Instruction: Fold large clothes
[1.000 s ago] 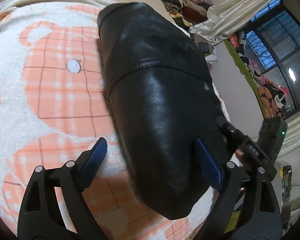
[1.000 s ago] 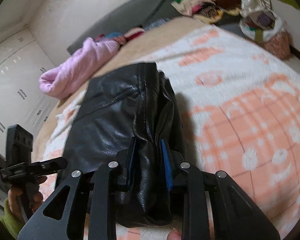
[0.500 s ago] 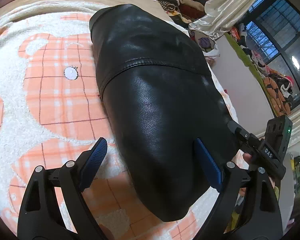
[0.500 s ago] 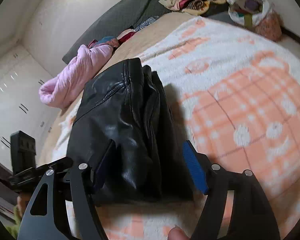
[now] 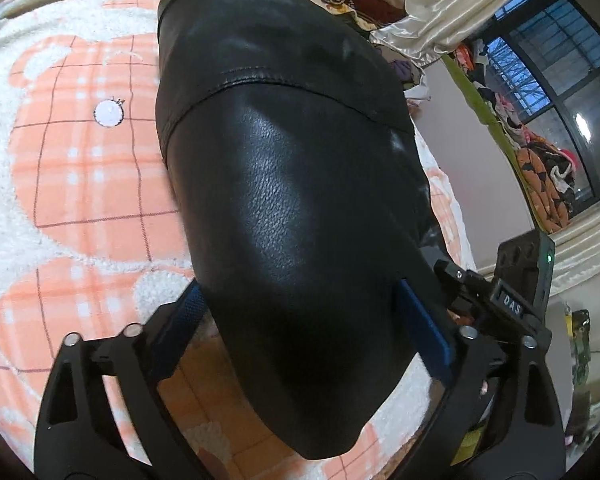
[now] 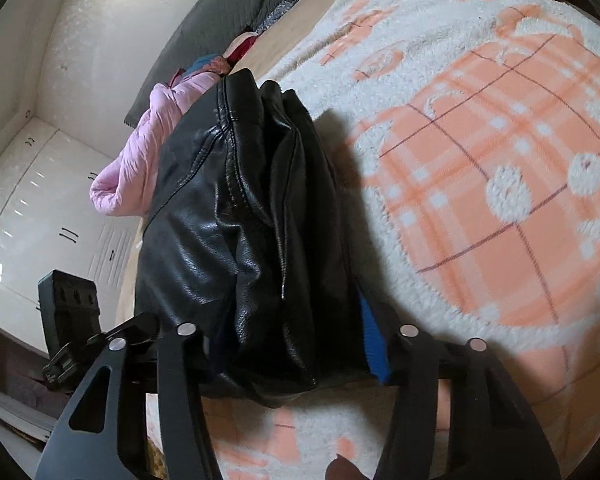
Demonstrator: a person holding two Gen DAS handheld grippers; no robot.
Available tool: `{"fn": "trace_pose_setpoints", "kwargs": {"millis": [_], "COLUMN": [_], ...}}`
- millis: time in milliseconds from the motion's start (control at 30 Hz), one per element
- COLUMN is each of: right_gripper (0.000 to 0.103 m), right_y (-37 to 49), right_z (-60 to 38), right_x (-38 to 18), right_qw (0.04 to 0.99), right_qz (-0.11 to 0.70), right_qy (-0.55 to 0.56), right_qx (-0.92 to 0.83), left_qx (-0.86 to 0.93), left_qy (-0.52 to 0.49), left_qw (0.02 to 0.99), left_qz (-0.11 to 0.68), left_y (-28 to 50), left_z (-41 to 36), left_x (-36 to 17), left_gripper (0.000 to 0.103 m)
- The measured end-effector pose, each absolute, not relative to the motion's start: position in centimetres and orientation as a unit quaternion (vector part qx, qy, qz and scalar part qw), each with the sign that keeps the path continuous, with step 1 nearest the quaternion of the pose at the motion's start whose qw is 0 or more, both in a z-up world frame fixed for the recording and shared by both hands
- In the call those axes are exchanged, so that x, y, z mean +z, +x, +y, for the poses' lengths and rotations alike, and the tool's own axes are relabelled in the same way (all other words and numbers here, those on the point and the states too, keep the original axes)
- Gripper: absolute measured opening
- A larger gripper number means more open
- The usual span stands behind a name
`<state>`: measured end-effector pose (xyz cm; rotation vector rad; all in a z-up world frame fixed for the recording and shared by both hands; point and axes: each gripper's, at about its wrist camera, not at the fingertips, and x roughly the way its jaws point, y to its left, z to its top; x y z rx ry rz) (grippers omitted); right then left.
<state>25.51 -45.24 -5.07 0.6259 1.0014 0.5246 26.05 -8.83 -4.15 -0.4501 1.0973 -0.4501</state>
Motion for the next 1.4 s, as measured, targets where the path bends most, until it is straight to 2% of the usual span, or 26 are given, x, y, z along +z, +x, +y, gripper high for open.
{"fn": "trace_pose_setpoints", "kwargs": {"millis": [167, 300, 367, 400, 467, 700, 767, 900, 933, 967, 1000, 1067, 1100, 1233, 1367, 1400], "right_gripper": [0.049, 0.052, 0.071, 0.094, 0.094, 0.096, 0.091, 0.09, 0.087, 0.061, 0.044, 0.024, 0.021, 0.017, 0.03, 0.03], "right_y": [24.1, 23.0, 23.2, 23.3, 23.0, 26.3, 28.2, 31.8, 32.8, 33.3, 34.3, 34.4, 34.2, 34.4, 35.8, 35.7], "right_z": [-41.4, -37.6, -37.8, -38.0, -39.0, -40.0, -39.0, -36.8, -36.7, -36.7, -36.4, -36.2, -36.1, -37.2, -37.0, -36.9], "right_x": [-5.7, -4.6, -4.3, -4.4, -3.7, 2.0, 2.3, 1.8, 1.0, 0.3, -0.6, -0.7, 0.0, 0.2, -3.7, -4.1], "right_qw": [0.765, 0.805, 0.807, 0.798, 0.794, 0.868, 0.867, 0.878, 0.874, 0.87, 0.859, 0.864, 0.87, 0.876, 0.857, 0.857], "right_qz": [0.489, 0.485, 0.488, 0.506, 0.502, 0.407, 0.403, 0.398, 0.408, 0.417, 0.424, 0.417, 0.406, 0.391, 0.44, 0.443], "right_qy": [0.317, 0.228, 0.22, 0.213, 0.225, 0.207, 0.217, 0.2, 0.199, 0.203, 0.216, 0.204, 0.187, 0.179, 0.188, 0.185], "right_qx": [0.276, 0.255, 0.25, 0.248, 0.257, 0.196, 0.196, 0.177, 0.173, 0.17, 0.188, 0.196, 0.206, 0.218, 0.189, 0.186], "left_qx": [-0.17, -0.159, -0.155, -0.153, -0.151, -0.142, -0.139, -0.133, -0.132, -0.131, -0.13, -0.128, -0.128, -0.132, -0.128, -0.127], "left_qy": [-0.177, -0.146, -0.135, -0.134, -0.132, -0.114, -0.109, -0.102, -0.099, -0.097, -0.095, -0.087, -0.085, -0.075, -0.049, -0.048], "left_qw": [0.826, 0.827, 0.836, 0.838, 0.842, 0.852, 0.854, 0.858, 0.859, 0.86, 0.861, 0.863, 0.864, 0.869, 0.876, 0.877], "left_qz": [0.508, 0.519, 0.51, 0.506, 0.501, 0.491, 0.489, 0.485, 0.484, 0.484, 0.483, 0.48, 0.479, 0.472, 0.462, 0.462], "left_y": [27.0, 27.2, 26.8, 26.7, 26.5, 26.3, 26.1, 25.8, 25.7, 25.7, 25.6, 25.3, 25.2, 25.0, 24.7, 24.7], "left_z": [-5.9, -4.6, -4.8, -5.0, -5.2, -6.3, -6.7, -7.6, -7.7, -7.8, -8.1, -8.5, -8.6, -9.6, -10.6, -10.7], "left_x": [-2.7, -3.4, -3.5, -3.3, -3.3, -3.0, -2.9, -2.7, -2.7, -2.7, -2.6, -2.5, -2.5, -2.6, -2.6, -2.6], "left_gripper": [0.082, 0.081, 0.081, 0.081, 0.081, 0.081, 0.081, 0.081, 0.081, 0.081, 0.081, 0.081, 0.081, 0.082, 0.083, 0.083]}}
